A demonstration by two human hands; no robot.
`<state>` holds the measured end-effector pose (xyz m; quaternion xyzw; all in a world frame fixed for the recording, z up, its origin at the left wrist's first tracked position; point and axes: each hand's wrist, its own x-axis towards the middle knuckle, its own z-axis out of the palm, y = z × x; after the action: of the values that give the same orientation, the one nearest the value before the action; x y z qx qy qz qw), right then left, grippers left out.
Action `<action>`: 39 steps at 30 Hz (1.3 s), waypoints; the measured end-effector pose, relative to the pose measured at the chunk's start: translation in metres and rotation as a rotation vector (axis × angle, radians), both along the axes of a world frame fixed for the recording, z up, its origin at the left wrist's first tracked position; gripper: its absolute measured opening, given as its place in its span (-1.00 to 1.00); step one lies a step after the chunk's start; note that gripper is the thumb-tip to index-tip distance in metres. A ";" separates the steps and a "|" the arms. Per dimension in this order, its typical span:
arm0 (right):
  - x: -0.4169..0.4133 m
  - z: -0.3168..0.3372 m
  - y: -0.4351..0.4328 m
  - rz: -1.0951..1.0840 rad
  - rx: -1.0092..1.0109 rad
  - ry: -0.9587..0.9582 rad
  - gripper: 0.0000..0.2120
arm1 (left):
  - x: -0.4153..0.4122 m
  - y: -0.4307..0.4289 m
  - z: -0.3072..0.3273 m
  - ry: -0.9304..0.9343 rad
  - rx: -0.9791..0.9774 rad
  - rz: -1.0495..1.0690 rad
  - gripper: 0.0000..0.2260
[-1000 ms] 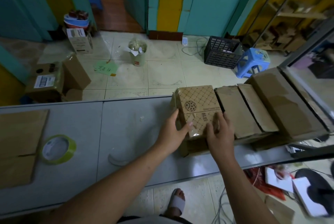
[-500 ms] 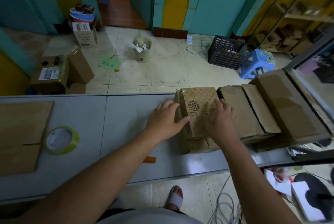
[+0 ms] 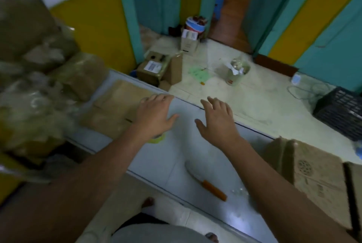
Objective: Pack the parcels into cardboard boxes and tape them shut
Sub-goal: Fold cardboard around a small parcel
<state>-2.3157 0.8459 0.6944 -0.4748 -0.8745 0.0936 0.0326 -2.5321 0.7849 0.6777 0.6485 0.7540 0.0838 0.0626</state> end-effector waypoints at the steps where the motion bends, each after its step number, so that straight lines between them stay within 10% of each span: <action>1: -0.024 -0.003 0.002 0.054 -0.002 -0.001 -0.35 | -0.021 -0.009 -0.003 0.013 -0.011 0.045 -0.38; 15: -0.257 -0.089 0.012 0.179 -0.296 -0.245 -0.22 | -0.188 -0.087 -0.095 -0.187 -0.320 0.553 -0.40; 19: -0.275 -0.111 0.036 -0.215 -0.625 -0.020 -0.21 | -0.218 -0.069 -0.115 -0.257 -0.332 0.634 -0.35; 28: -0.274 -0.130 0.026 -0.422 -0.603 0.289 -0.40 | -0.233 -0.049 -0.126 -0.240 -0.368 0.638 -0.33; 32: -0.280 -0.124 0.018 -0.520 -0.612 0.727 -0.54 | -0.231 -0.055 -0.120 -0.234 -0.280 0.673 -0.37; 35: -0.283 -0.122 0.019 -0.691 -0.787 0.843 -0.28 | -0.227 -0.059 -0.107 -0.232 -0.189 0.685 -0.45; 39: -0.278 -0.120 0.019 -0.837 -1.084 0.789 -0.73 | -0.228 -0.068 -0.091 -0.315 -0.011 0.685 -0.49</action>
<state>-2.5942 0.8647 0.5747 -0.6458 -0.3797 0.6481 0.1368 -2.7604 0.7171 0.5870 0.3377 0.9087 0.1945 0.1496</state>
